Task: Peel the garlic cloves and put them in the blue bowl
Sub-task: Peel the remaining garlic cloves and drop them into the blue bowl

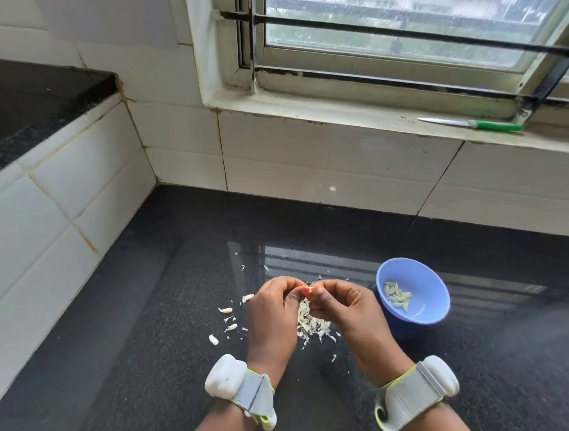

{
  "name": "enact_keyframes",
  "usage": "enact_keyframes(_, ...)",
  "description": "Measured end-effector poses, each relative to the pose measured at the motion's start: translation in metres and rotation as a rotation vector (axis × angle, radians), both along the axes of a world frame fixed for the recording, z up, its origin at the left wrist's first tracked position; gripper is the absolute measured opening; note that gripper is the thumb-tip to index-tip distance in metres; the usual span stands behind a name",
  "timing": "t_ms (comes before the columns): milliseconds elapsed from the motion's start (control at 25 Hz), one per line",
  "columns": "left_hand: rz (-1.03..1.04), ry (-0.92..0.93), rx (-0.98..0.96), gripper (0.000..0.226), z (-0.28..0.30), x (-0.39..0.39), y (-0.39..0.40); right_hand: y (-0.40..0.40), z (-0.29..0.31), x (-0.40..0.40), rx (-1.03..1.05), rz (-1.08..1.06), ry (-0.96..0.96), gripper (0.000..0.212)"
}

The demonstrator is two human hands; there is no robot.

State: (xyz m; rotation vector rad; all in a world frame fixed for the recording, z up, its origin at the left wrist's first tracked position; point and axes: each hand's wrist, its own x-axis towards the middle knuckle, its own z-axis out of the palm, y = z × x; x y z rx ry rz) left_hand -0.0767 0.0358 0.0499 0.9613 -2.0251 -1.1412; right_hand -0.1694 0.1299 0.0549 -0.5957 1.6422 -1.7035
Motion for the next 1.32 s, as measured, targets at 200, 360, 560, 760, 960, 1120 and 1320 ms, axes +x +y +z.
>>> enact_keyframes(200, -0.02, 0.059, 0.217, 0.015, 0.006, 0.0, 0.002, -0.002, 0.0, 0.0, 0.032, -0.048, 0.061, 0.01)
enact_keyframes(360, -0.05, 0.04, 0.171, 0.004, 0.006, 0.003, 0.006, -0.003, 0.002, -0.001, 0.06, -0.083, 0.098, 0.007)
enact_keyframes(560, 0.0, 0.008, 0.131, 0.005, 0.01, 0.003, 0.003, -0.004, 0.005, 0.001, 0.076, -0.036, 0.108, 0.007)
enact_keyframes(760, -0.014, -0.015, 0.104, 0.007, 0.01, 0.005, -0.001, -0.003, 0.006, 0.0, 0.073, -0.008, 0.146, 0.009)
enact_keyframes(960, -0.06, 0.014, 0.184, 0.003, 0.009, 0.005, -0.005, -0.005, 0.007, -0.003, 0.011, -0.028, -0.01, 0.01)
enact_keyframes(1120, -0.068, -0.01, 0.19, 0.007, 0.01, 0.005, -0.006, -0.004, 0.005, -0.005, 0.018, -0.007, 0.002, 0.012)
enact_keyframes(1320, -0.061, -0.012, 0.187, 0.017, 0.005, 0.006, -0.006, -0.004, 0.001, -0.006, 0.028, 0.009, 0.007, 0.012)
